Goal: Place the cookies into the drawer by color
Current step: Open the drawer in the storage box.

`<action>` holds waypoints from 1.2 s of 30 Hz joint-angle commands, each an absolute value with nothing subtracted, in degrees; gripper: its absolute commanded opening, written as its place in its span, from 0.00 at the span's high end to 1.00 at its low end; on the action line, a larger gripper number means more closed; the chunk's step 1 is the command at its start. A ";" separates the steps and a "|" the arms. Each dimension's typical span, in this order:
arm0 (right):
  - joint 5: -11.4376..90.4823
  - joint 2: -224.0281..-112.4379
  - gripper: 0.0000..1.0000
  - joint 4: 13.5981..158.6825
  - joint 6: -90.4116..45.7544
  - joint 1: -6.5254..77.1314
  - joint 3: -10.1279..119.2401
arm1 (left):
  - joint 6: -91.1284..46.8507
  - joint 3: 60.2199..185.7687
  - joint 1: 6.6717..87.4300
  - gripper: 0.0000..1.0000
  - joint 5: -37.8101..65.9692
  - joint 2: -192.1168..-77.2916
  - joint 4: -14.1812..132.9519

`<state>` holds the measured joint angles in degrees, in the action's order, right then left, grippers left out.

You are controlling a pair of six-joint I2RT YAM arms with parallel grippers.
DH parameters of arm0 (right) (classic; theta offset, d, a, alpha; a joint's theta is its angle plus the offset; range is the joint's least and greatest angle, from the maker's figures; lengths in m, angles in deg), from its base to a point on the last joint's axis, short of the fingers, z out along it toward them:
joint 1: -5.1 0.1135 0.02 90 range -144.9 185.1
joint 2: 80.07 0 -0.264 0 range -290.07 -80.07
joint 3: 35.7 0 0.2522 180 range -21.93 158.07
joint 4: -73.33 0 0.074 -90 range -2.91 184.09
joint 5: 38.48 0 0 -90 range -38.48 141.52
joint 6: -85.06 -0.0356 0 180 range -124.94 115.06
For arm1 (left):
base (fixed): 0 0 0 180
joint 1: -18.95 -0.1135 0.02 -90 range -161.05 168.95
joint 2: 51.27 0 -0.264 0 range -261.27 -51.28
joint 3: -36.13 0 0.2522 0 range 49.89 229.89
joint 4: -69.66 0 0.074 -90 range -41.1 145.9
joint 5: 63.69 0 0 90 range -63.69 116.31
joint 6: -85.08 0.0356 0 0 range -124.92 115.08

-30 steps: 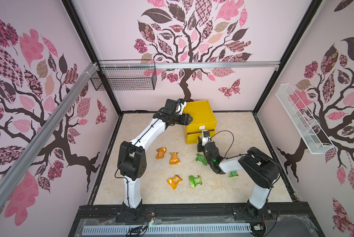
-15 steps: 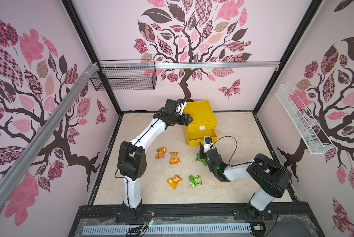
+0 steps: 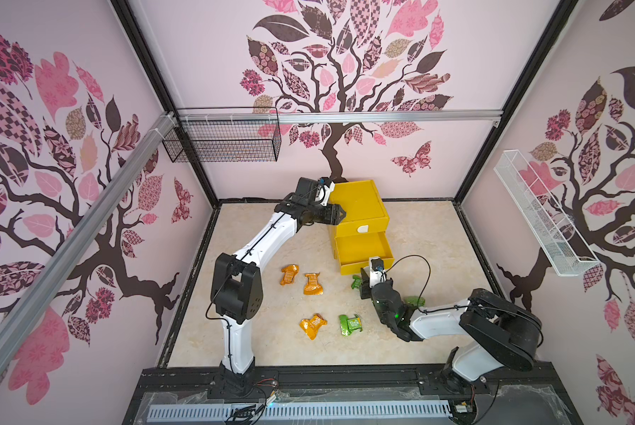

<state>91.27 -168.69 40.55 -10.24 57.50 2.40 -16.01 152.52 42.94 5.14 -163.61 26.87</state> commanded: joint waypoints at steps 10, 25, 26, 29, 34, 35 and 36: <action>91.29 -166.40 0.71 42.27 -12.72 59.20 1.79 | -15.16 150.26 43.65 0.32 5.72 -164.16 21.28; 89.93 -156.66 0.29 49.62 -14.10 60.20 0.17 | -14.43 149.82 43.70 0.32 6.48 -163.83 21.35; 89.51 -155.28 0.28 51.21 -14.93 60.20 -0.25 | -14.28 149.82 43.74 0.32 6.68 -163.74 21.28; 88.45 -150.28 0.26 56.39 -17.95 60.16 -2.27 | -13.85 149.90 43.74 0.32 7.05 -163.42 21.25; 89.39 -143.37 0.24 60.64 -22.49 60.12 -8.30 | -13.73 150.38 43.74 0.32 7.06 -162.96 21.18; 89.84 -142.66 0.23 60.63 -22.92 60.12 -9.44 | -13.78 150.52 43.69 0.32 7.06 -162.91 21.01; 90.38 -142.16 0.22 60.64 -23.26 60.12 -10.58 | -13.81 150.60 43.74 0.31 7.06 -162.90 20.94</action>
<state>89.19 -144.14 56.83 -20.10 59.95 -8.55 -15.40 152.08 43.09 6.15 -163.00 26.74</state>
